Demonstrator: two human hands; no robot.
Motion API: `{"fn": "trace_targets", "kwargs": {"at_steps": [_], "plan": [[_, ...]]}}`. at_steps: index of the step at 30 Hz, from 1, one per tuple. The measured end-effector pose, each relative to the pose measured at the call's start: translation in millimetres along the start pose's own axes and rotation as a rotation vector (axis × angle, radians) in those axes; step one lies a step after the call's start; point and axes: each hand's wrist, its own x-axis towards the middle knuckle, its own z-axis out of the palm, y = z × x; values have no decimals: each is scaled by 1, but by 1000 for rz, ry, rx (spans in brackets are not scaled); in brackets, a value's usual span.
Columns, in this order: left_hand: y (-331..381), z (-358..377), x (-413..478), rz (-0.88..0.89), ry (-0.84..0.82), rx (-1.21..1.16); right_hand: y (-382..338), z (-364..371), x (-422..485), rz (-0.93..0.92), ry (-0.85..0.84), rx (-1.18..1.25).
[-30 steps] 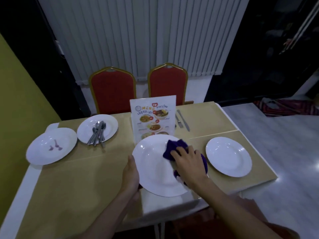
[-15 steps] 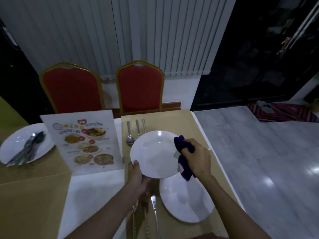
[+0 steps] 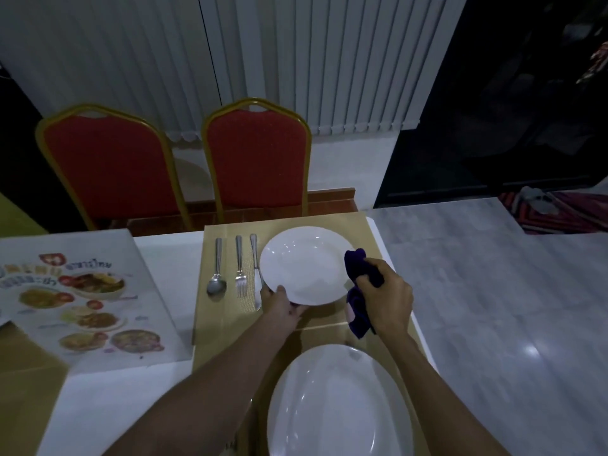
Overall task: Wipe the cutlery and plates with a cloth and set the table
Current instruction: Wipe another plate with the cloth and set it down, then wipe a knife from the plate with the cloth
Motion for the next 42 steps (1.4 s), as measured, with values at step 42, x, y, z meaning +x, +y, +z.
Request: {"fn": "trace_targets", "kwargs": {"at_steps": [42], "plan": [[324, -498, -32, 722, 444, 685, -322, 310, -320, -716, -95, -89]]}}
